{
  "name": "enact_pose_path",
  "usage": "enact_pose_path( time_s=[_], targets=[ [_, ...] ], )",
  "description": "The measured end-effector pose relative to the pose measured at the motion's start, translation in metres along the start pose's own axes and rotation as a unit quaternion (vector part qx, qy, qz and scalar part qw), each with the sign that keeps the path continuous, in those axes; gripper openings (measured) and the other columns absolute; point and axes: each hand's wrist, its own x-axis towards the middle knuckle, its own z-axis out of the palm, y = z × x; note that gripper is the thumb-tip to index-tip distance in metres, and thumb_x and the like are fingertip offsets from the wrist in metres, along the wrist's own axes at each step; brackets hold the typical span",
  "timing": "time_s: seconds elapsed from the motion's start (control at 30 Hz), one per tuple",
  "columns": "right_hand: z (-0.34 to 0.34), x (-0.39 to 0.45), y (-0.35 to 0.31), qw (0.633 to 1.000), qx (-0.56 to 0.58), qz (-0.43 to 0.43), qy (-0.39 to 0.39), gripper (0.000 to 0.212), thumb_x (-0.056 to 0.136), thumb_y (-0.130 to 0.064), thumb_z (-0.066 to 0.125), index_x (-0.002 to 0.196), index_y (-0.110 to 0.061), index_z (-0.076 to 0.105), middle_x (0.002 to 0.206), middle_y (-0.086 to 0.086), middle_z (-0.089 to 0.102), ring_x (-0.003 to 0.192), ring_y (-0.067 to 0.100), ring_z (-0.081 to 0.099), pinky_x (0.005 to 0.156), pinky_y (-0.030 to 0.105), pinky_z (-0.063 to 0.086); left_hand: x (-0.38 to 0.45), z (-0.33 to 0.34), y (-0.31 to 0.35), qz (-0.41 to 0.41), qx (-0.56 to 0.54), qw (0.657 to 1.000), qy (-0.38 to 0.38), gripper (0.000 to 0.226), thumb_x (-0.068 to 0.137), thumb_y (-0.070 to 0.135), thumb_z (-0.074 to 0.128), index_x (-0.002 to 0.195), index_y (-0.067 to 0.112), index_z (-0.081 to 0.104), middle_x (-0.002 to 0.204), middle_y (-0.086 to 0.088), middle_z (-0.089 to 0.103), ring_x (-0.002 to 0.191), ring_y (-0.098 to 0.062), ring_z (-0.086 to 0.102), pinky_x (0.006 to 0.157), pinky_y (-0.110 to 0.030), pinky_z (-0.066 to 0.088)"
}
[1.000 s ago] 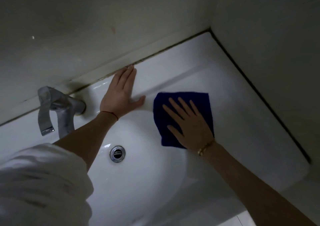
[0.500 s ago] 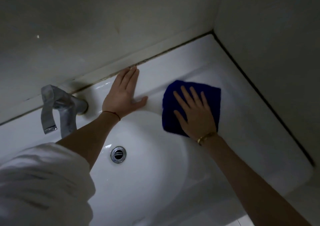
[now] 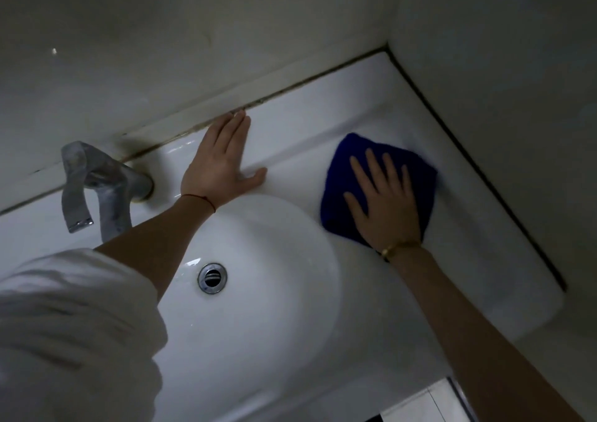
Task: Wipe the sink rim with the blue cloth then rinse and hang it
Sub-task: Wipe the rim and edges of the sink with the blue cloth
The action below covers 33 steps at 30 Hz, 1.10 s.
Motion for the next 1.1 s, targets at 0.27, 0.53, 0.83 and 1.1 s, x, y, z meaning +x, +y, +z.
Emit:
enact_pose_path(
  time_s=[0.27, 0.53, 0.83, 1.1],
  targets=[
    [0.011, -0.07, -0.005, 0.98, 0.049, -0.186, -0.056, 0.059, 0.099, -0.053, 0.032, 0.152, -0.033, 0.018, 0.16, -0.009, 0.015, 0.149, 0.017, 0.01, 0.121, 0.042, 0.006, 0.001, 0.0, -0.001, -0.002, 0.006, 1.0, -0.007, 0.086, 0.087, 0.053, 0.06, 0.148, -0.002, 0.033, 0.153, -0.018, 0.037, 0.143, -0.034, 0.03, 0.119, -0.041, 0.028],
    [-0.003, -0.003, 0.019, 0.999, 0.031, -0.02, 0.006, 0.06, 0.097, -0.05, 0.033, 0.152, -0.025, 0.024, 0.159, 0.004, 0.022, 0.146, 0.031, 0.02, 0.119, 0.049, 0.013, 0.001, -0.003, 0.002, -0.006, 0.004, 1.0, -0.01, 0.085, 0.088, 0.053, 0.06, 0.148, -0.002, 0.034, 0.153, -0.018, 0.038, 0.142, -0.033, 0.031, 0.119, -0.04, 0.027],
    [0.013, -0.031, -0.028, 0.986, 0.025, -0.159, -0.035, 0.061, 0.098, -0.053, 0.031, 0.153, -0.031, 0.017, 0.16, -0.005, 0.017, 0.148, 0.021, 0.014, 0.121, 0.046, 0.009, 0.002, -0.005, 0.004, -0.006, 0.002, 1.0, -0.016, 0.085, 0.088, 0.052, 0.059, 0.147, -0.003, 0.034, 0.153, -0.018, 0.037, 0.142, -0.034, 0.03, 0.12, -0.04, 0.026],
    [-0.002, 0.005, 0.02, 0.996, 0.025, -0.089, -0.003, 0.061, 0.097, -0.054, 0.029, 0.151, -0.028, 0.025, 0.159, 0.001, 0.023, 0.146, 0.028, 0.02, 0.12, 0.047, 0.01, 0.001, -0.007, 0.005, -0.008, -0.003, 1.0, -0.009, 0.083, 0.087, 0.049, 0.062, 0.145, -0.005, 0.038, 0.15, -0.021, 0.041, 0.14, -0.037, 0.034, 0.118, -0.042, 0.029]
  ],
)
